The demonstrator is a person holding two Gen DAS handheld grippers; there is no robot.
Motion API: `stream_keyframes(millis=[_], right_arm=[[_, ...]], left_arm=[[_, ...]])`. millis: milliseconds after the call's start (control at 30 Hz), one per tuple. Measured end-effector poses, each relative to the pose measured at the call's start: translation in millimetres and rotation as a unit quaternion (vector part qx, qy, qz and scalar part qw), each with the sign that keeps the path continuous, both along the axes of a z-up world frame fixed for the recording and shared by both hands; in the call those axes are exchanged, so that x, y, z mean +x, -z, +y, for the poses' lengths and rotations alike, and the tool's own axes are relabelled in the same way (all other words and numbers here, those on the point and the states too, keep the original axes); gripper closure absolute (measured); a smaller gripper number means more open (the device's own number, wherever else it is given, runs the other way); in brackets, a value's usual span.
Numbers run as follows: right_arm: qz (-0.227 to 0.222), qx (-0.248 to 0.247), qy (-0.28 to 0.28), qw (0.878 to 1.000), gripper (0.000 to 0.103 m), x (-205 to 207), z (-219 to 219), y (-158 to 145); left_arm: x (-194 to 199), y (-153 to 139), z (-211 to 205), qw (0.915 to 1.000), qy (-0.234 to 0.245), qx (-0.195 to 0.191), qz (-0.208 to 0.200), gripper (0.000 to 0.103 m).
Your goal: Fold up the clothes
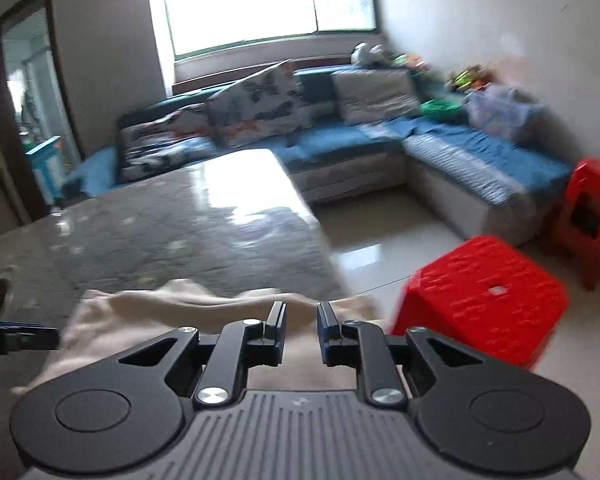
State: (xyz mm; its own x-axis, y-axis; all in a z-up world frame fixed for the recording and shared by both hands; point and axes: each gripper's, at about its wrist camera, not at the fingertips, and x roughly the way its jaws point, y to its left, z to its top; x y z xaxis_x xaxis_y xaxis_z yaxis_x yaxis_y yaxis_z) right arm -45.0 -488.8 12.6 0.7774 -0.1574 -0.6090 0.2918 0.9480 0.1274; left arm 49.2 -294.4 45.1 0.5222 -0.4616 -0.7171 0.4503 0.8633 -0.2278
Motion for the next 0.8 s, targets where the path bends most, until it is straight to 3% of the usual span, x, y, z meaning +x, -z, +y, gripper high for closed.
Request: stream_keyframes(millis=[433, 567, 633, 700, 800], right_arm=[[0.016, -0.014, -0.024, 0.999, 0.086, 25, 22, 8], [0.022, -0.021, -0.028, 0.999, 0.075, 29, 28, 11], [0.024, -0.025, -0.037, 0.999, 0.074, 19, 35, 11], [0.025, -0.029, -0.045, 0.998, 0.063, 8, 41, 10], [0.028, -0.035, -0.058, 0.997, 0.059, -7, 52, 10]], left_arm=[[-20, 5, -12, 0.9983, 0.030, 0.036, -0.034, 0.049], [-23, 4, -11, 0.9980, 0.031, 0.038, -0.040, 0.047], [-25, 4, -10, 0.9980, 0.031, 0.039, -0.040, 0.044], [-26, 5, -10, 0.9978, 0.030, 0.043, -0.041, 0.040], [-29, 8, -11, 0.9975, 0.028, 0.050, -0.041, 0.037]])
